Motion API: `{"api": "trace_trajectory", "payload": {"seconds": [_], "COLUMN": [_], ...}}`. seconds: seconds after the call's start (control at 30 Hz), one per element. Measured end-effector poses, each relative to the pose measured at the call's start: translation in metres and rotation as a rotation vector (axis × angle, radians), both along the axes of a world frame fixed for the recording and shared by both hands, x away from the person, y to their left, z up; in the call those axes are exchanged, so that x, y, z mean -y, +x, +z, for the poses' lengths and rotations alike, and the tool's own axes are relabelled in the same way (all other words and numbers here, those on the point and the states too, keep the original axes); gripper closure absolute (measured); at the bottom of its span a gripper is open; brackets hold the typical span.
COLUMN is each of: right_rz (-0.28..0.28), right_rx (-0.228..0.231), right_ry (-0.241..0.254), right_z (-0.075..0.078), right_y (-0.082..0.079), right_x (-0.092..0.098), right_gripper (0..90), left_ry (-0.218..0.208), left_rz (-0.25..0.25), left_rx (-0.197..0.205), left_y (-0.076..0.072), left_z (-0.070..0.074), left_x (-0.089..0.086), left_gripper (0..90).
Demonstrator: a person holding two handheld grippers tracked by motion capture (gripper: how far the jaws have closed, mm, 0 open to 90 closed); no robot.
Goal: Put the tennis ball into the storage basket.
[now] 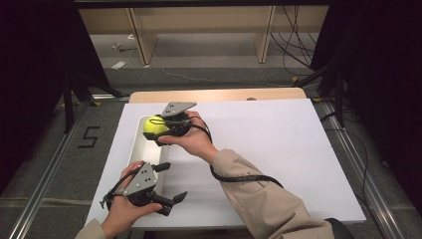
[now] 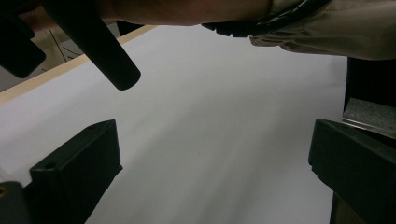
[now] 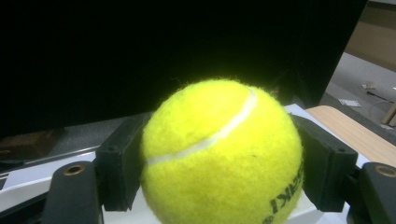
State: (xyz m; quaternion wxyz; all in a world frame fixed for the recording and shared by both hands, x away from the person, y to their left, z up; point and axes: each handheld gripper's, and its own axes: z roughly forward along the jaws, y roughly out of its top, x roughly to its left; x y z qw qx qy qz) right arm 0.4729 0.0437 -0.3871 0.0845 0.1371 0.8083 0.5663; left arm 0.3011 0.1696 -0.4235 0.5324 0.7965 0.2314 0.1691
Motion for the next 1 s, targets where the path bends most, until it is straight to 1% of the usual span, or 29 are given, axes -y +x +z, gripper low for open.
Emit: {"api": "trace_trajectory", "payload": {"seconds": [0.8,1.0], "right_rz": [0.014,0.015], "right_rx": [-0.016,-0.019], "right_ry": [-0.035,-0.038], "right_z": [-0.006,-0.009], "right_y": [0.004,0.004], "right_x": [-0.01,-0.013], "right_gripper": [27.0,27.0], "left_ry": [0.003,0.002], "left_rz": [-0.003,-0.003], "left_rx": [0.002,0.002], "left_y": [0.0,0.0], "left_z": [0.0,0.0], "left_x": [0.0,0.0], "left_gripper": [2.0,2.0]}}
